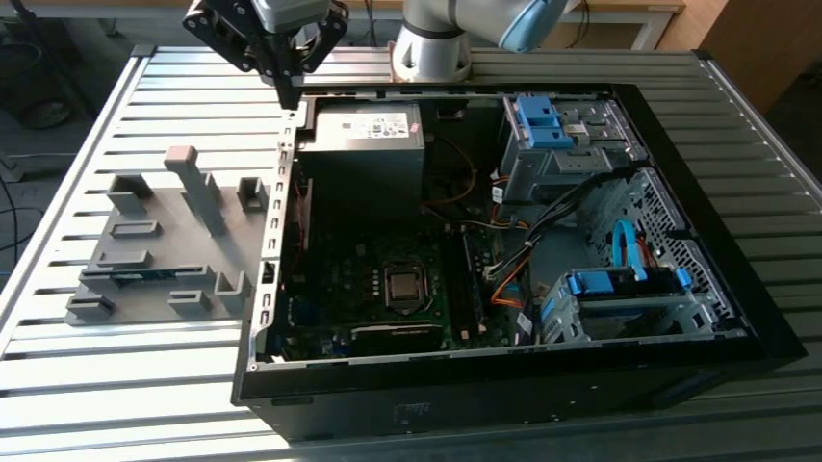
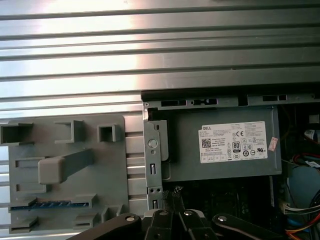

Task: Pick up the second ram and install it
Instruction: 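Reach for the second ram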

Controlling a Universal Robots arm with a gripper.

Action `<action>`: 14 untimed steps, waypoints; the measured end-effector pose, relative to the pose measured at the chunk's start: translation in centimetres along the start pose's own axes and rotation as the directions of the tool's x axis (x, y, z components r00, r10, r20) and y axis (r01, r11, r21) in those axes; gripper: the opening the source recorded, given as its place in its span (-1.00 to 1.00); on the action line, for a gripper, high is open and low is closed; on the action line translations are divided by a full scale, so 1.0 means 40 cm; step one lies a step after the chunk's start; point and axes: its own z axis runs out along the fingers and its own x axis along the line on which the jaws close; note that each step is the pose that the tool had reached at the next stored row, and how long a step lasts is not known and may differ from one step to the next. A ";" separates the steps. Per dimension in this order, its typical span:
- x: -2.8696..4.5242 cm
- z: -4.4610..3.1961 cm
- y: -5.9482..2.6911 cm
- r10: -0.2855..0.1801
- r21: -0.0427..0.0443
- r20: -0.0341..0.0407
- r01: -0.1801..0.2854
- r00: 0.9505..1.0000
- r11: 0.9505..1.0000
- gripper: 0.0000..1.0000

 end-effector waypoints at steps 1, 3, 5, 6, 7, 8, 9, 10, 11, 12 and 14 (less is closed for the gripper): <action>0.001 0.000 0.000 0.000 0.000 0.000 0.000 1.000 1.000 -0.79; 0.002 0.000 0.000 0.000 0.000 0.000 0.000 1.000 1.000 -0.79; 0.003 0.000 0.000 0.000 0.000 0.000 0.000 1.000 1.000 -0.79; 0.004 0.000 0.000 0.000 0.000 0.000 0.000 1.000 1.000 -0.79; 0.004 0.000 0.000 0.000 0.000 0.000 0.000 1.000 1.000 -0.79; 0.005 0.000 0.000 0.000 0.000 0.000 0.000 1.000 1.000 -0.79; 0.005 0.000 0.000 0.000 0.000 0.000 0.000 1.000 1.000 -0.79; 0.006 0.000 0.000 0.000 0.000 0.000 0.000 1.000 1.000 -0.79; 0.006 0.000 0.000 0.000 0.000 0.000 0.000 1.000 1.000 -0.79; 0.007 0.000 -0.001 0.000 0.000 0.000 0.000 1.000 1.000 -0.79; 0.008 0.000 -0.001 0.000 0.000 0.000 0.000 1.000 1.000 -0.79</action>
